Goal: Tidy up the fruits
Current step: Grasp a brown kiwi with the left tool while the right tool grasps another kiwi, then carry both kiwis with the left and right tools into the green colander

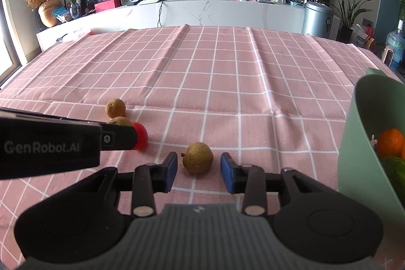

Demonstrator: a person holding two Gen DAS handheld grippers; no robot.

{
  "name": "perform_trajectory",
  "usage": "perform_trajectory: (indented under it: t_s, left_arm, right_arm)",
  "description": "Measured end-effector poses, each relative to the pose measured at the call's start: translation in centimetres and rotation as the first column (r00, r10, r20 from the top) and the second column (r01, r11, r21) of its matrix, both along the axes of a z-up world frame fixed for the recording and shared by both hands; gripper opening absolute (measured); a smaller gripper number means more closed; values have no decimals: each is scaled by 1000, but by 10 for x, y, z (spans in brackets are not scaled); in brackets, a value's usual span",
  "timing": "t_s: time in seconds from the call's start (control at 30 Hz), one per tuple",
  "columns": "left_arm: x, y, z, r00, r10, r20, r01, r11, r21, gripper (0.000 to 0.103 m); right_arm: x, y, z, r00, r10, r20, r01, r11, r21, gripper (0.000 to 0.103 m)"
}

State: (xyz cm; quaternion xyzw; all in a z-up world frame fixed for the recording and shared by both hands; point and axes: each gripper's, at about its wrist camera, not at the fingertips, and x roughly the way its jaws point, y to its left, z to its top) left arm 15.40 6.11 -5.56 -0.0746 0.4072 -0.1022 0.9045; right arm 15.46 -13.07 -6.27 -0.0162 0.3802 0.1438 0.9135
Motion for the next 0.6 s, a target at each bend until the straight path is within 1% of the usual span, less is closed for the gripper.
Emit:
perform_trajectory:
  t_s: [0.03, 0.07, 0.3, 0.47, 0.6]
  left_arm:
    - [0, 0, 0, 1000, 0, -1, 0, 1000, -2, 29]
    - [0, 1, -1, 1000, -1, -1, 1, 1000, -4, 29]
    - [-1, 1, 2, 1000, -3, 6, 3, 1000, -17, 29]
    - [-6, -1, 10, 1000, -9, 19, 9, 1000, -22, 29]
    - [-10, -11, 22, 999, -26, 39, 27, 999, -31, 29]
  right_arm:
    - [0, 1, 0, 1000, 0, 2, 0, 1000, -3, 29]
    - [0, 1, 0, 1000, 4, 2, -4, 1000, -5, 23]
    - [-5, 2, 4, 1000, 16, 13, -16, 1000, -12, 23]
    - [-18, 0, 23, 998, 36, 45, -36, 999, -19, 22]
    - [-32, -12, 42, 997, 31, 67, -30, 999, -14, 22]
